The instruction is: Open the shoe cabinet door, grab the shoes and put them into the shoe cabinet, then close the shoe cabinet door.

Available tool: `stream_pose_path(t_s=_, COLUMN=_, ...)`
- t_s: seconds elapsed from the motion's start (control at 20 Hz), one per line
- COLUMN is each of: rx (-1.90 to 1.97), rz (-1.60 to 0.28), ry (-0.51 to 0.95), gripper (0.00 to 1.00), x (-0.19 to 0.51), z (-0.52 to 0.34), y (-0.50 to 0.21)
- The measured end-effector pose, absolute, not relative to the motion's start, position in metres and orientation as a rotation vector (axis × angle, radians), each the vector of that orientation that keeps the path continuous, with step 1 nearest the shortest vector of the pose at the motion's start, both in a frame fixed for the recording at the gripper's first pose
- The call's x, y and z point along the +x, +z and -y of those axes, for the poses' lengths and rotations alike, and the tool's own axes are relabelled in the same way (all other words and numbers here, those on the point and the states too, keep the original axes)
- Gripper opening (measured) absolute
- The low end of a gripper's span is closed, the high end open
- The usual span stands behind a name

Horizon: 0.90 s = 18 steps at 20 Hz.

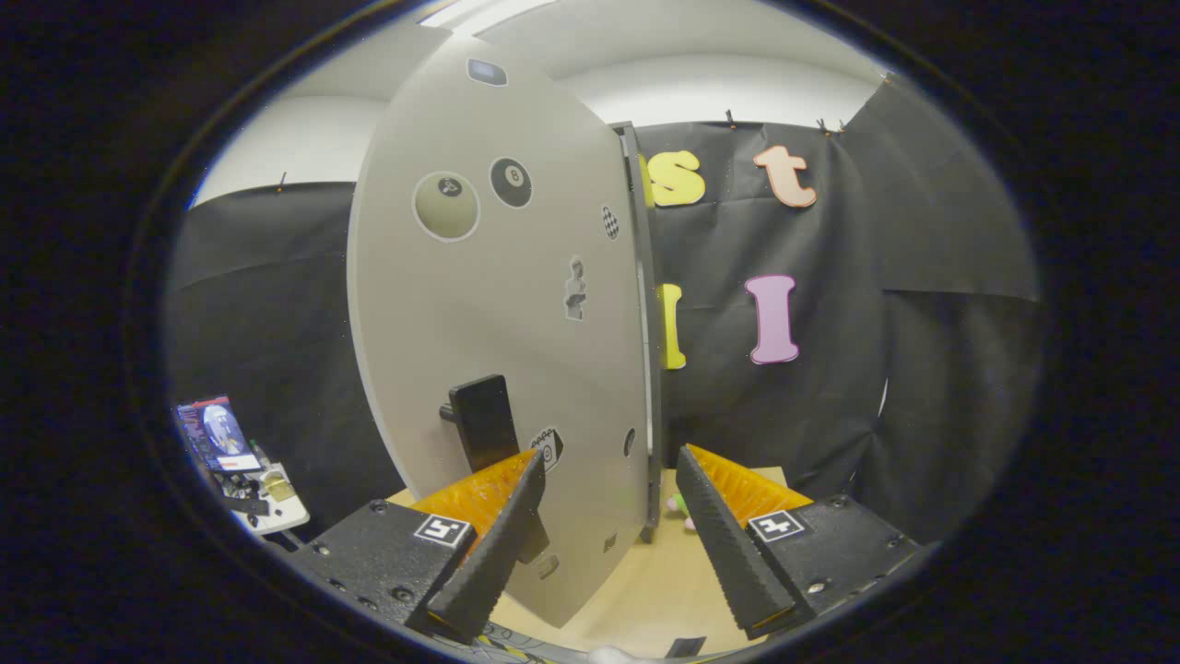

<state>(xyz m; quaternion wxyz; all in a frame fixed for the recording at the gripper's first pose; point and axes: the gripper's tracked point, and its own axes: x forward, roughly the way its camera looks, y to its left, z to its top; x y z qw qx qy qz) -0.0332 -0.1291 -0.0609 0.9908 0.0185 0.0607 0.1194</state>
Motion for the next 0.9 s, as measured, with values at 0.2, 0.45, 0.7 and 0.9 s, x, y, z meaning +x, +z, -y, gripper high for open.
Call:
stream_pose_path(t_s=0.2, rx=0.049, rz=-0.124, ry=0.231, gripper=0.95, x=-0.022, z=0.082, y=-0.063)
stream_pose_path(t_s=0.45, rx=0.062, rz=-0.126, ry=0.255, gripper=0.95, x=-0.004, z=0.016, y=-0.070)
stream_pose_path(t_s=0.7, rx=0.059, rz=-0.141, ry=0.218, gripper=1.00, x=-0.006, z=-0.016, y=-0.074)
stream_pose_path(t_s=0.9, rx=0.050, rz=-0.117, ry=0.172, gripper=0.99, x=-0.020, z=-0.023, y=-0.058)
